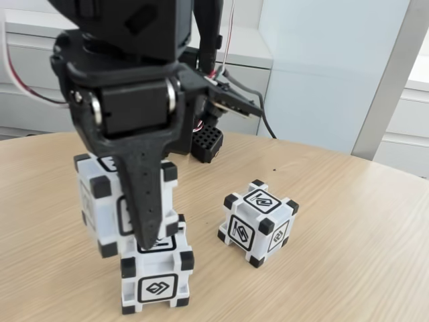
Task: Stack cubes from left to right.
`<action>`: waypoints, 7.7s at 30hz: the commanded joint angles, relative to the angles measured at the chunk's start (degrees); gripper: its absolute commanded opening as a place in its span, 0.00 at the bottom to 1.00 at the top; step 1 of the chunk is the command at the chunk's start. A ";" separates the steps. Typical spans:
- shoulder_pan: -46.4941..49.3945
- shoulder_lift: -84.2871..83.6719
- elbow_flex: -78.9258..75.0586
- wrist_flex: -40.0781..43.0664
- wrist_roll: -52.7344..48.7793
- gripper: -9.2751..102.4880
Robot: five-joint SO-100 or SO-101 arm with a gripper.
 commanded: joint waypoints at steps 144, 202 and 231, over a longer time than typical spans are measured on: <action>-18.81 31.73 1.76 0.35 15.64 0.40; -36.83 30.94 35.42 -15.91 22.85 0.40; -31.55 31.03 41.57 -16.52 18.54 0.39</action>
